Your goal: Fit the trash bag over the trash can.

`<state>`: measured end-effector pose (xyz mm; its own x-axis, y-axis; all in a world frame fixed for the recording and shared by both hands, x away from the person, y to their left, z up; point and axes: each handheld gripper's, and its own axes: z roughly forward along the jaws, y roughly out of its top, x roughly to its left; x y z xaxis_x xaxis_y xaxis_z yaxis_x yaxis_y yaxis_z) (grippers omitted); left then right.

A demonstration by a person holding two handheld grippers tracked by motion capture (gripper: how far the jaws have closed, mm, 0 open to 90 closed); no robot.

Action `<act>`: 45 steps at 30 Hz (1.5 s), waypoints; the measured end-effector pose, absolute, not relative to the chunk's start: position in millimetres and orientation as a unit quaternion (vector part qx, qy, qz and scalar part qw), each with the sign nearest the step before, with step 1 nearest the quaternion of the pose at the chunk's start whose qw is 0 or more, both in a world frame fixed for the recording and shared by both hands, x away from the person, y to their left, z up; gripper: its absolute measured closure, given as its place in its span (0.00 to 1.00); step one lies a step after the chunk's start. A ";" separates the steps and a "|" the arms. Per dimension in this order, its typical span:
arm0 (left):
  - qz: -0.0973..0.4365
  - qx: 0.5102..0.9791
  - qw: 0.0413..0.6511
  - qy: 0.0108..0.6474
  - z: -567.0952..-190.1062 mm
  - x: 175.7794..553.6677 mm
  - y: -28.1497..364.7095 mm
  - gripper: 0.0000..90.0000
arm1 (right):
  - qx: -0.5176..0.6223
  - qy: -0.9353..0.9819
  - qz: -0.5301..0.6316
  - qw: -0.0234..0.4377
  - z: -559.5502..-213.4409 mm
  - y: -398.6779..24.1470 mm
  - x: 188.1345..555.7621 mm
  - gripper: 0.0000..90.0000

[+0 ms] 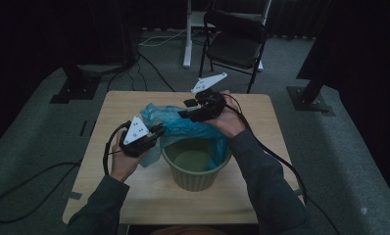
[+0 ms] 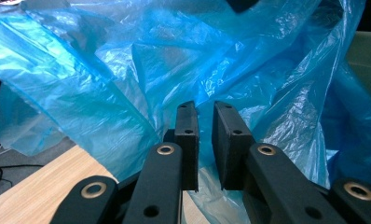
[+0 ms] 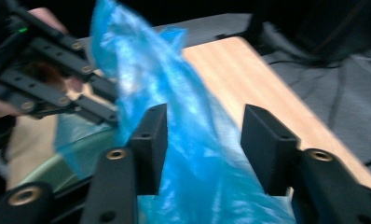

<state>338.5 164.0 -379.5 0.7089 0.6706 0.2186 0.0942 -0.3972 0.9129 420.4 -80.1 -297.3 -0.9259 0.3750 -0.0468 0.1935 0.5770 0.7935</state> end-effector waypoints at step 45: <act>0.264 0.822 0.457 0.213 -374.5 344.0 131.9 0.54 | 0.299 0.844 0.409 0.178 -319.8 -160.6 414.9 1.00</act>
<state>344.0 131.9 -374.5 0.7695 0.5919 0.2398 0.1087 -0.4915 0.8641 414.9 -160.6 -319.8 -0.7579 0.6500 -0.0557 0.3592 0.4871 0.7961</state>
